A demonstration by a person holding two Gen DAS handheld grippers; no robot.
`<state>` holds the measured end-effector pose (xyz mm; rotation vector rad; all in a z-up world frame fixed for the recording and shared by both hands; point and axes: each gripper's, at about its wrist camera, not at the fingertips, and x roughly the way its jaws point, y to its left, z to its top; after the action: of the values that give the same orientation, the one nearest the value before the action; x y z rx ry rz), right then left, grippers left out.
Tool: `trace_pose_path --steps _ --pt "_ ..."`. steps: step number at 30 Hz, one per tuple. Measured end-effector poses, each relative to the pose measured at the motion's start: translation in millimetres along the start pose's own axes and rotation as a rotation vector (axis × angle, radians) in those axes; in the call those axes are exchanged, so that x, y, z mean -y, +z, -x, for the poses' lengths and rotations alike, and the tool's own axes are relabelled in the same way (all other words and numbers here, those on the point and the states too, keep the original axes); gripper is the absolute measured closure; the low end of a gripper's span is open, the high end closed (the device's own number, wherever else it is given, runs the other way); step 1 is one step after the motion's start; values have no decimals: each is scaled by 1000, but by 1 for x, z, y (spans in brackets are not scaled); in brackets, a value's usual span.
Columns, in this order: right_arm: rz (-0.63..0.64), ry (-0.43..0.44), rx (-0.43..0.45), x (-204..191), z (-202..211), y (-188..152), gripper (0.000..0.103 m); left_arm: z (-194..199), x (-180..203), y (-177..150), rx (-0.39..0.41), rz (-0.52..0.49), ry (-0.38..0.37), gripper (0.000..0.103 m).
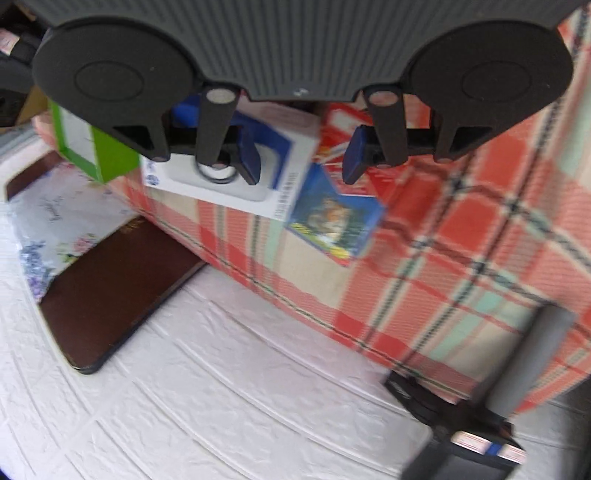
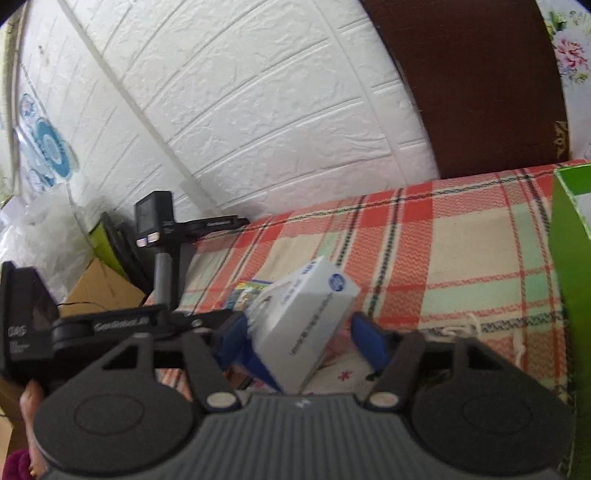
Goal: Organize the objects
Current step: 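Grasp the white-and-blue HP box with the right gripper, lift and set down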
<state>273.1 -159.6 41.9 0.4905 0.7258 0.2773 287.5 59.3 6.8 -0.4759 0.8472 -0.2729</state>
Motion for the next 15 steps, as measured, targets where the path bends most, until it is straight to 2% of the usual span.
trace_pose_path --steps 2,3,5,8,11,15 --pt "-8 11 -9 -4 3 -1 54 2 -2 -2 -15 37 -72 52" --pt "-19 24 -10 -4 7 -3 57 6 -2 -4 -11 51 -80 52" --pt "-91 81 -12 -2 18 -7 63 18 -2 -10 4 61 -95 52" --pt "-160 177 -4 0 44 -20 69 47 -4 -24 17 84 -179 54" --pt "-189 240 -6 2 77 -40 69 77 10 -46 35 36 -192 54" --pt "-252 282 -66 18 120 -78 69 104 38 -93 -15 -51 -253 54"
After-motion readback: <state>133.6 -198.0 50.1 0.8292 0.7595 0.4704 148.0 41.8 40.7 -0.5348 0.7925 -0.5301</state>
